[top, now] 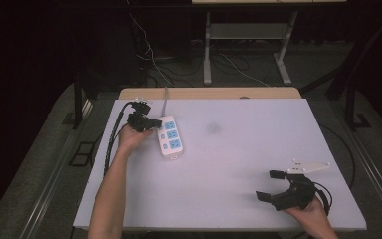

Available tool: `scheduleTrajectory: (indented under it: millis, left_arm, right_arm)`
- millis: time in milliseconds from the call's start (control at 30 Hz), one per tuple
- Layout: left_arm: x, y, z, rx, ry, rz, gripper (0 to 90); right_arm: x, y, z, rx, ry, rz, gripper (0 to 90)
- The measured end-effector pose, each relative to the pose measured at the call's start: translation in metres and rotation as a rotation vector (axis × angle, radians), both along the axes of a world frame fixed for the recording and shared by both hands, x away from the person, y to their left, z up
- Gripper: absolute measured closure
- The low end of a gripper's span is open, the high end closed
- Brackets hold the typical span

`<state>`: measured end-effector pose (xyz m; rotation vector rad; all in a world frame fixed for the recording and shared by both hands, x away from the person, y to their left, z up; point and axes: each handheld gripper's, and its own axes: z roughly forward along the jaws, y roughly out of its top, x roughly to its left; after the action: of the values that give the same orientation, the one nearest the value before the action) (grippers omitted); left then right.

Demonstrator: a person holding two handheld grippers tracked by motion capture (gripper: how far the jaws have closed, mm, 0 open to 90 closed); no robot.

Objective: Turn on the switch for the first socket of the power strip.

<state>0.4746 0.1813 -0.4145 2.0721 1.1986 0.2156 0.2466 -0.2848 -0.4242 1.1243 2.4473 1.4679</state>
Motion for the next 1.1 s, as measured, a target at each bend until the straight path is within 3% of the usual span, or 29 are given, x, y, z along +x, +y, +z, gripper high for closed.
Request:
scheduleTrajectory:
  millis: [200,333,467,567,700,833,1100]
  left_arm:
    - [0.0,-0.002,-0.001,0.0,0.0,0.013,89.3]
    - [-0.004,-0.004,-0.002,0.03,-0.034,0.004,89.4]
    - [-0.008,-0.002,-0.005,0.007,-0.049,0.018,89.5]
    - [-0.011,-0.006,-0.006,0.033,-0.077,0.018,89.6]
    - [-0.01,-0.003,-0.005,0.025,-0.054,0.008,89.8]
    - [-0.011,-0.003,-0.008,-0.008,-0.044,0.037,89.9]
    - [-0.012,-0.003,-0.008,-0.019,-0.039,0.059,89.7]
  right_arm:
    - [0.0,0.0,0.0,0.0,0.0,0.001,0.1]
    - [-0.001,-0.001,0.001,0.001,-0.002,0.002,0.1]
    - [-0.001,-0.001,0.001,0.001,-0.004,0.003,0.1]
    - [-0.002,-0.001,0.001,0.002,-0.005,0.005,0.1]
    - [-0.001,-0.001,0.001,0.001,-0.004,0.004,0.1]
    - [-0.003,-0.001,0.002,0.002,-0.008,0.004,0.1]
    - [-0.003,-0.003,0.003,0.007,-0.011,-0.002,0.1]
